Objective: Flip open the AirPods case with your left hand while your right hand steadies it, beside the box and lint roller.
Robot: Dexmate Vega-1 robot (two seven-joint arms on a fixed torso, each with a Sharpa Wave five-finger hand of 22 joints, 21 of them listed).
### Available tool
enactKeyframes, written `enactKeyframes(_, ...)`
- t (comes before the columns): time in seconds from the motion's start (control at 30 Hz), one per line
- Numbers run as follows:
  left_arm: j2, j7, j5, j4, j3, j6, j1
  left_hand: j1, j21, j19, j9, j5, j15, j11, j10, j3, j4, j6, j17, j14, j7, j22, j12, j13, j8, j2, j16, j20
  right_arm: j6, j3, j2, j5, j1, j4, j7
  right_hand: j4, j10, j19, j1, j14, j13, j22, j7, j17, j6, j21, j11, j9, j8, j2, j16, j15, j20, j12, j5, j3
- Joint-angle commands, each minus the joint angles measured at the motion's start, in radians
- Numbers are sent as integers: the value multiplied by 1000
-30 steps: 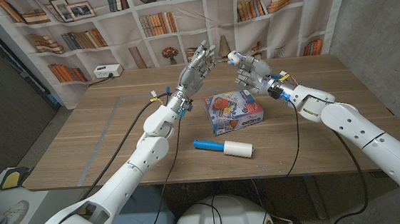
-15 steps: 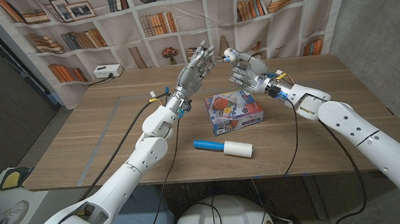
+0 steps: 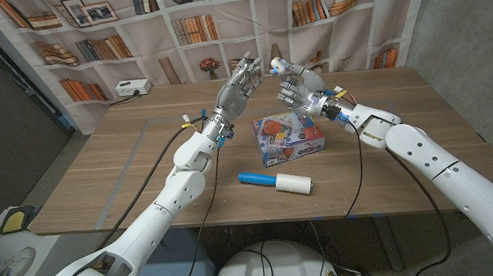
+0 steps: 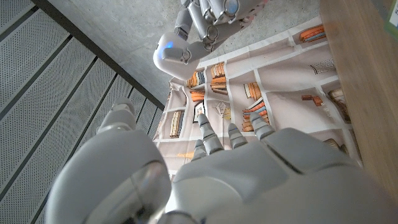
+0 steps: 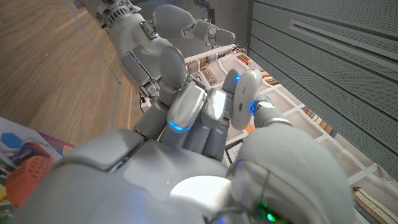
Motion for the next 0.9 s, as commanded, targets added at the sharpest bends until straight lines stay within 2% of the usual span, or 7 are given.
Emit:
enactKeyframes(0.03,-3,9,-20,-9,-22,-17,15,-4,5,5,0,2,2,0,16,1,-7,19,3,9,-2,2,10,-1,9,6,9,5,-2,-2,41,40,-1,8,11,-32,-12,-3,67,7,-3,-2,1,2,-8,5,-21,13,10,78,-3,-1,-59,-9,5,67)
enactKeyframes(0.9,3,34,-14,-17,-33,-29,33,-16,3,4,0,4,7,8,22,1,-13,23,2,13,0,2,9,-13,0,14,6,9,-47,-25,115,145,-27,-8,34,-31,-2,-1,41,8,-10,-29,7,2,-12,13,-22,31,3,77,-3,-1,-59,-33,6,100)
